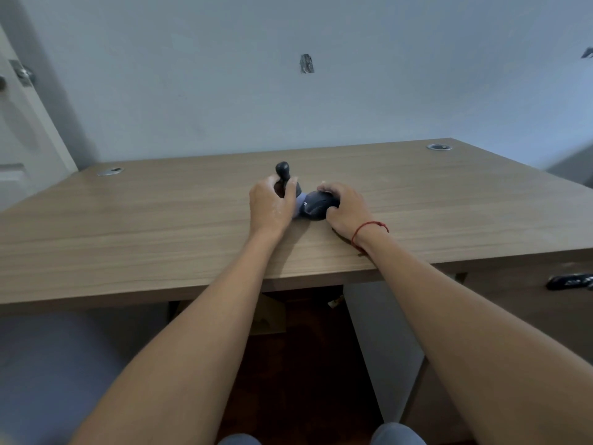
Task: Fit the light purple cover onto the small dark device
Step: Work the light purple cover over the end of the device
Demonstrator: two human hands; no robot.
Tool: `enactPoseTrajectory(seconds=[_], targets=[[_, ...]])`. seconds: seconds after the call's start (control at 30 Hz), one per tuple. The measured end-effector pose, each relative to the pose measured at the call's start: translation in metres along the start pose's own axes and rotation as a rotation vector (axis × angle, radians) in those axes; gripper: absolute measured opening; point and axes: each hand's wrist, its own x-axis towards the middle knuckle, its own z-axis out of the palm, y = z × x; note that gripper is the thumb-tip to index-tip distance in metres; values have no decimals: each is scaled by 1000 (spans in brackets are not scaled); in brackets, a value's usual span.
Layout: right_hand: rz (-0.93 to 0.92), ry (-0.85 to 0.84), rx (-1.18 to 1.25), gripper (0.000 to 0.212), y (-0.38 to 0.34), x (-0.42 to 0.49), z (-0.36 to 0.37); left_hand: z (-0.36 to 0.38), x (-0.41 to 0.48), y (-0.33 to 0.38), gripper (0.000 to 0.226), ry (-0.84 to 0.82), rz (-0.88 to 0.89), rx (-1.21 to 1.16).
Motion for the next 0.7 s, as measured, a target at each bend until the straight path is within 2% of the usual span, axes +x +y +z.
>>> enactPoseTrajectory(seconds=[0.13, 0.27, 0.43, 0.53, 0.7], targets=[[101, 51, 16, 52, -5, -3, -3, 2, 0, -4, 34, 2, 5, 98], [113, 24, -37, 55, -12, -9, -3, 0, -4, 7, 28, 63, 72, -54], [96, -46, -42, 73, -12, -11, -1, -1, -3, 9, 22, 29, 38, -180], [85, -18, -28, 70, -11, -10, -2, 2, 0, 3, 24, -30, 42, -120], [69, -20, -6, 73, -10, -9, -3, 2, 6, -5, 27, -2, -7, 17]])
